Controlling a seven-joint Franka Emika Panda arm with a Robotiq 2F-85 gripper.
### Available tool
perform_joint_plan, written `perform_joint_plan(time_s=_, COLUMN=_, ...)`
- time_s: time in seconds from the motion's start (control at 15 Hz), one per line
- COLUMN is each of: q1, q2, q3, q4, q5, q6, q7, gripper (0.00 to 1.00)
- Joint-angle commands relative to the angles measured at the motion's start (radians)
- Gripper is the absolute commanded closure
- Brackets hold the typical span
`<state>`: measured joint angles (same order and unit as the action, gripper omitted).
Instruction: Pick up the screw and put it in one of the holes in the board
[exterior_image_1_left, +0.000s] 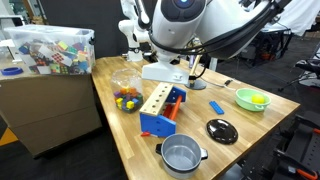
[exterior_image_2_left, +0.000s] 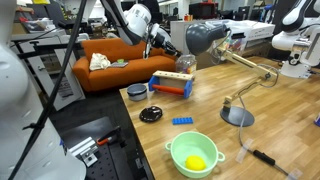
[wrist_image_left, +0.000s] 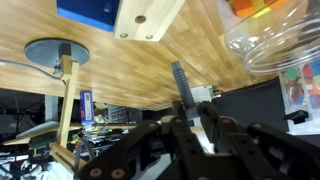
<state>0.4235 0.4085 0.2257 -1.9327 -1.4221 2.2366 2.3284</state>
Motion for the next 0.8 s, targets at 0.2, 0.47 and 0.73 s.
perform_joint_plan(time_s=0.2, q1=-0.018, q2=0.012, q3=0.023, q4=0.007, q5=-0.003, q6=-0.007, q7=0.002, gripper=0.77)
perform_joint_plan(time_s=0.47, q1=-0.019, q2=0.012, q3=0.023, q4=0.008, q5=-0.003, q6=-0.007, q7=0.002, gripper=0.94)
perform_joint_plan(time_s=0.73, q1=-0.009, q2=0.027, q3=0.012, q4=0.010, q5=-0.029, q6=-0.047, q7=0.002, gripper=0.94)
